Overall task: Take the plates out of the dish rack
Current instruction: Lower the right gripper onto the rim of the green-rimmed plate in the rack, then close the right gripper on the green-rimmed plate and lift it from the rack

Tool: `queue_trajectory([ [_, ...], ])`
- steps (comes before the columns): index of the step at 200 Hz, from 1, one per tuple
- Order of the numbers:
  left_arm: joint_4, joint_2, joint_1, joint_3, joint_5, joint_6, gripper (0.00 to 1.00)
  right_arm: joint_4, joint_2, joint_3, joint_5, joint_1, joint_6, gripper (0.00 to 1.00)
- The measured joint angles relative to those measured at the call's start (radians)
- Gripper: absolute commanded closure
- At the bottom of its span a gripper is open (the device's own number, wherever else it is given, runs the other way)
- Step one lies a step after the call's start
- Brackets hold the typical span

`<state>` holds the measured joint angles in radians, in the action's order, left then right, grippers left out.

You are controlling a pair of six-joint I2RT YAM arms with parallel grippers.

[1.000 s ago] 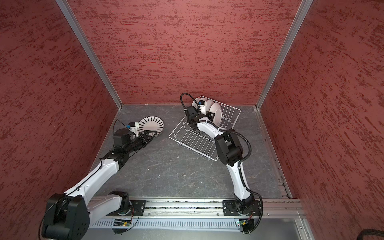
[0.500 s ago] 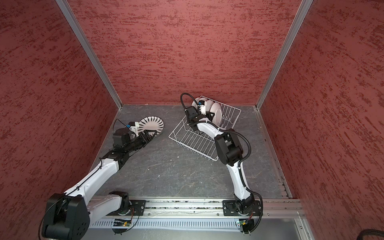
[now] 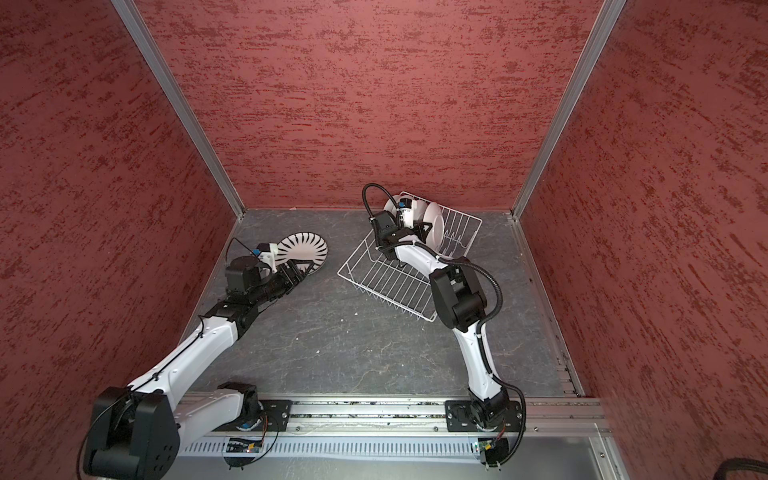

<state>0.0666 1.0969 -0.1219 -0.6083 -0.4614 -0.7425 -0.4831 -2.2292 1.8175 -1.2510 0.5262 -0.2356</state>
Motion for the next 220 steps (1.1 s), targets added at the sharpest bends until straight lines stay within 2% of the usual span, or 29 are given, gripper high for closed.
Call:
queue_trajectory([
  [61,-0.003,-0.003,0.0,0.0,0.0,0.001,0.32,0.016,0.0,0.0,-0.039,0.002,0.015,1.0],
  [121,-0.022,-0.018,0.0,0.0,0.001,0.018,0.32,0.078,-0.013,-0.001,-0.1,0.009,0.092,1.0],
  [161,-0.026,-0.019,0.0,0.0,0.003,0.018,0.32,0.167,-0.013,-0.01,-0.153,0.024,0.193,1.0],
  [180,-0.032,-0.024,0.0,0.0,0.003,0.019,0.32,0.265,-0.013,-0.04,-0.177,0.031,0.28,1.0],
  [196,-0.038,-0.033,0.001,0.0,0.003,0.02,0.32,0.431,-0.013,-0.099,-0.198,0.037,0.407,1.0],
  [220,-0.044,-0.043,0.004,0.0,0.003,0.023,0.32,0.862,-0.018,-0.21,-0.215,0.043,0.745,1.0],
])
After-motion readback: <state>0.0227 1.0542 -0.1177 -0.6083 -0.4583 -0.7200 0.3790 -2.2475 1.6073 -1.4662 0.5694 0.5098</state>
